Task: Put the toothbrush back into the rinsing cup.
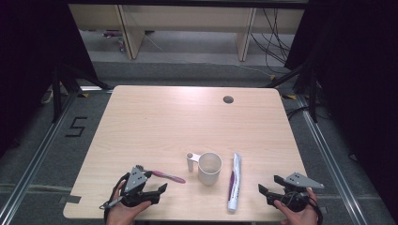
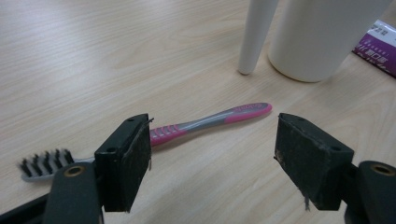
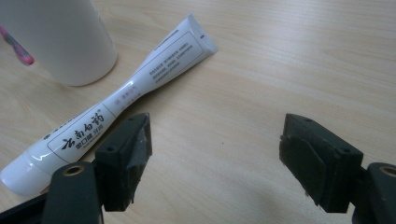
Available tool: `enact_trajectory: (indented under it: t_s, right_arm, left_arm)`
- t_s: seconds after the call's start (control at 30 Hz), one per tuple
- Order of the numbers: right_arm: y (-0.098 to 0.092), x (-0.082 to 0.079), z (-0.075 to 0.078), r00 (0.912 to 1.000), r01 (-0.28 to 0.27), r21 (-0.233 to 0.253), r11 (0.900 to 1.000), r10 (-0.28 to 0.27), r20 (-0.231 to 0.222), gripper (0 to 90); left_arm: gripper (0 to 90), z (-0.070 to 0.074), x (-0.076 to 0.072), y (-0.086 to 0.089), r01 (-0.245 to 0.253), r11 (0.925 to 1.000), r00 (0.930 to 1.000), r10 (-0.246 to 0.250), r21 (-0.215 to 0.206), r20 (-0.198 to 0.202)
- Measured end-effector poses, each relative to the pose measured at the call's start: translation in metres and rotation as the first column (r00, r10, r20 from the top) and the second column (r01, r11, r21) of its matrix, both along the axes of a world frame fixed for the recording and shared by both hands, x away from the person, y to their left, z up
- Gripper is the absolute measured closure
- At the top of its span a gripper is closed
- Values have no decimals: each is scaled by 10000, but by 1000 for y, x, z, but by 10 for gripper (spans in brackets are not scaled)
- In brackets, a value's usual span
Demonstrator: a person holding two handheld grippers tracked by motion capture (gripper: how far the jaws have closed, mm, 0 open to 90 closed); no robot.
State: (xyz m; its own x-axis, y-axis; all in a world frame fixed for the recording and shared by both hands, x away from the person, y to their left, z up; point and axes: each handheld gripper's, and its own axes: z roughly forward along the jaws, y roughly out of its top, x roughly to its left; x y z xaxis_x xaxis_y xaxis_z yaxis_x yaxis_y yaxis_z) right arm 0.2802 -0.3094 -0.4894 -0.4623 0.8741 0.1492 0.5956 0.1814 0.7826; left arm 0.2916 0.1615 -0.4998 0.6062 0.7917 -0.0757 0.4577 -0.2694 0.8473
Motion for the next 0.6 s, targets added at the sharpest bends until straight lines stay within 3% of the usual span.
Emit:
enact_trajectory:
  t_s: [0.13, 0.27, 0.3, 0.4, 0.6]
  right_arm:
    - [0, -1, 0, 10000, -17, 78, 10000, 17, -86, 263]
    - [0, 0, 0, 10000, 2, 98, 10000, -2, 60, 263]
    - [-3, 2, -1, 9992, -120, -158, 9998, 126, 390, 264]
    - [-4, 2, 0, 9991, -103, -183, 9998, 110, 398, 267]
    - [-4, 3, -2, 9992, -64, -231, 9997, 74, 394, 268]
  left_arm:
    - [287, 3, 4, -6, -48, 10000, 10000, 49, -62, 9]
    - [325, 5, 11, -13, 125, 9999, 9999, -126, -35, -37]
    - [363, 5, 12, -15, 161, 9998, 9998, -161, -69, -64]
    - [389, 6, 18, -23, 355, 9994, 9993, -355, 19, -113]
    - [589, 6, 26, -34, 752, 9971, 9972, -752, 89, -23]
